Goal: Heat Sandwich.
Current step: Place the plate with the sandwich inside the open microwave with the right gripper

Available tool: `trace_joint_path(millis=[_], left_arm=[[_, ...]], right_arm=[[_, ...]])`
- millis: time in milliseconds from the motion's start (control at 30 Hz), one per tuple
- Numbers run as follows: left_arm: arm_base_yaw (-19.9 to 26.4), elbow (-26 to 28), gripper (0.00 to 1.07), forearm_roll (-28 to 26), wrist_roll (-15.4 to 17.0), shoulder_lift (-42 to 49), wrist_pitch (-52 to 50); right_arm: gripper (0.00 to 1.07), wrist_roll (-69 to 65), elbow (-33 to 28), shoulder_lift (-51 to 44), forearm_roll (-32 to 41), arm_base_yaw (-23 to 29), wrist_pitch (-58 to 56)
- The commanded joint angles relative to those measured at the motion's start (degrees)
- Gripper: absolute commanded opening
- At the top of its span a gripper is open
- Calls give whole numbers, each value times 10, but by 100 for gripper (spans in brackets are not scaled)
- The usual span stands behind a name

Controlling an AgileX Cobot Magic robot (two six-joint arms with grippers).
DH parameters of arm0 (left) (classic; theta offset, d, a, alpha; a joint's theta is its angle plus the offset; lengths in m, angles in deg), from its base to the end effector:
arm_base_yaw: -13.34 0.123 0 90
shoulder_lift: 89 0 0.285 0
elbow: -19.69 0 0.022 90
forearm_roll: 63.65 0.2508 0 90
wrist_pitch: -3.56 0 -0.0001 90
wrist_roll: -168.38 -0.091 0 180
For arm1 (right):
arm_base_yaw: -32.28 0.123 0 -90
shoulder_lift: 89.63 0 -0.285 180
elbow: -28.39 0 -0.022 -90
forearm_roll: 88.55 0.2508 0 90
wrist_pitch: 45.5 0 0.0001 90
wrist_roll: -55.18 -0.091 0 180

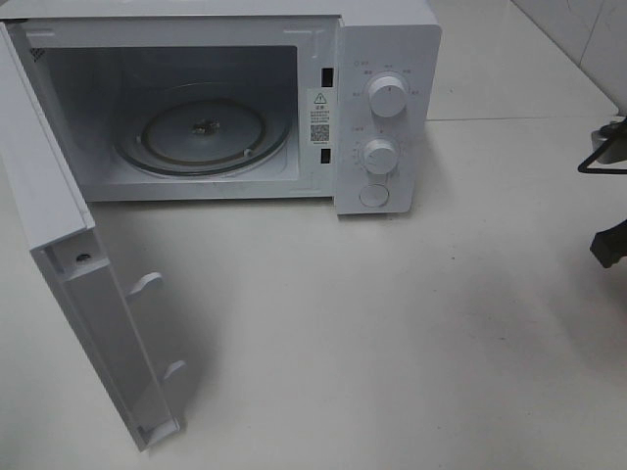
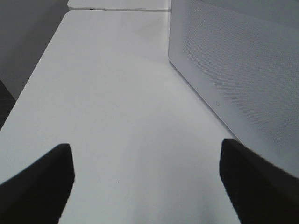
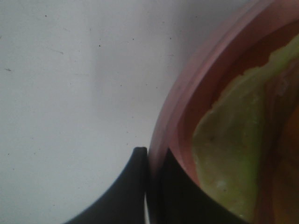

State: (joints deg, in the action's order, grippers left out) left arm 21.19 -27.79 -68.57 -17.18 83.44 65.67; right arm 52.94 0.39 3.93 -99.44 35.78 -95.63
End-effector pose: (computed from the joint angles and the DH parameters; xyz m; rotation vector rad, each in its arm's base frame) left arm -0.0078 -0.0080 0.2809 -0.0345 2.0416 0.0438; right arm 0.2570 0.0025 0.2059 -0.1988 2.9749 -0.2199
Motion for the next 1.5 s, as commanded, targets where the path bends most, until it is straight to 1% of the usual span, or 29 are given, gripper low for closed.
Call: trace_joint_path(millis=[33, 100, 233, 500, 667, 800, 900, 933, 967, 1133, 1367, 1500], left_arm=[[-3, -2, 81, 1, 5, 10, -9], [-3, -2, 81, 1, 5, 10, -9], [-3, -2, 81, 1, 5, 10, -9], [-3, -2, 81, 1, 5, 10, -9], [-3, -2, 81, 1, 5, 10, -9], [-3, -2, 81, 1, 5, 10, -9], [-3, -2, 81, 1, 5, 10, -9], [-3, -2, 81, 1, 5, 10, -9], [-3, -2, 81, 1, 5, 10, -9], [-3, -2, 81, 1, 5, 10, -9], [-3, -2, 81, 1, 5, 10, -9], [-3, -2, 81, 1, 5, 10, -9]], right_arm=[[0, 6, -3, -21, -18, 11, -10], [0, 6, -3, -34, -39, 35, -21], [0, 6, -3, -42, -43, 56, -30], [0, 6, -3, -52, -48, 88, -54], [0, -9, -3, -81, -76, 118, -78], [0, -11, -3, -96, -84, 129, -88], [0, -12, -15, -115, -96, 142, -87], [0, -17, -23, -123, -100, 146, -85], [0, -20, -42, -137, -104, 155, -83], [0, -19, -77, -173, -115, 176, -83], [0, -10, -98, -205, -113, 201, -91], [0, 1, -107, -214, -113, 242, -99]])
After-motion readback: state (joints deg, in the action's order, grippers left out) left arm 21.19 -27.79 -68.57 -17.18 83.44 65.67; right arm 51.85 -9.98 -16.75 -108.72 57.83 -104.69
